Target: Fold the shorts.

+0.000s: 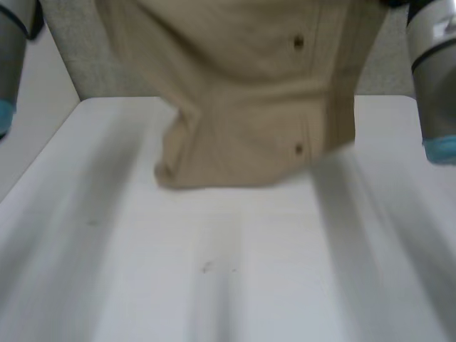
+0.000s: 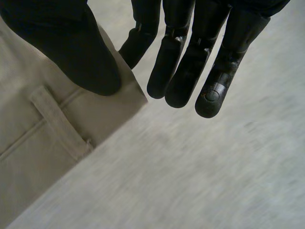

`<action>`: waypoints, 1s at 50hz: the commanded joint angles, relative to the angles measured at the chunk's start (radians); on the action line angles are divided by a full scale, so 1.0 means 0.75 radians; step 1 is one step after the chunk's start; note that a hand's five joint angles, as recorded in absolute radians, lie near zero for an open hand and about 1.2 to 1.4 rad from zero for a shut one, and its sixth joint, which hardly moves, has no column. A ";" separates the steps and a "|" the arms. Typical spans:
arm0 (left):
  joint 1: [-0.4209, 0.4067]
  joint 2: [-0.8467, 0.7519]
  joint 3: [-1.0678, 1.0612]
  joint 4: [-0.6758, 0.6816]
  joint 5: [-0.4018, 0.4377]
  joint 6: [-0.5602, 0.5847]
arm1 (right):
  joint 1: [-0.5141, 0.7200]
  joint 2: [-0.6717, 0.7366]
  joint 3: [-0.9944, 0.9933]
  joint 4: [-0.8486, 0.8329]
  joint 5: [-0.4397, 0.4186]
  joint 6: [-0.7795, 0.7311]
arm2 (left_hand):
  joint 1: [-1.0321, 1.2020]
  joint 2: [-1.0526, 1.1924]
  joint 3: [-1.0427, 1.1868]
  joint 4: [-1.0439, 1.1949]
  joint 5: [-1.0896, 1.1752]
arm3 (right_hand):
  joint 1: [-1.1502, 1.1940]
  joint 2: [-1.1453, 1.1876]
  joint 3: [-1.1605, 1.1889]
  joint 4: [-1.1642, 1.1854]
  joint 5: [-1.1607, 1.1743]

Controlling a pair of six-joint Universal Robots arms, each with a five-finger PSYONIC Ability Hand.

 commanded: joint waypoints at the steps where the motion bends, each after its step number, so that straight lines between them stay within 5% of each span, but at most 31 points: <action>1: -0.022 0.122 -0.301 0.150 -0.041 0.002 | 0.012 -0.017 0.061 -0.084 0.002 0.023 | 0.380 0.263 0.274 0.262 0.366 | 0.576 0.285 0.270 0.272 0.308; 18: -0.161 0.173 -1.180 0.160 -0.035 0.004 | 0.015 0.189 0.476 0.120 -0.013 0.019 | 0.380 0.263 0.274 0.262 0.366 | 0.576 0.285 0.270 0.272 0.308; 28: -0.264 0.261 -1.300 -0.050 -0.041 0.015 | -0.004 0.184 0.611 0.298 -0.019 0.015 | 0.380 0.263 0.274 0.262 0.366 | 0.576 0.285 0.270 0.272 0.308; 39: -0.274 0.645 -1.203 -0.431 -0.026 0.006 | -0.008 -0.159 0.681 0.629 -0.021 -0.081 | 0.380 0.263 0.274 0.262 0.366 | 0.576 0.285 0.270 0.272 0.308; 50: -0.266 0.899 -1.167 -0.668 0.174 0.000 | -0.067 -0.485 0.675 0.979 -0.021 -0.255 | 0.380 0.263 0.274 0.262 0.366 | 0.576 0.285 0.270 0.272 0.308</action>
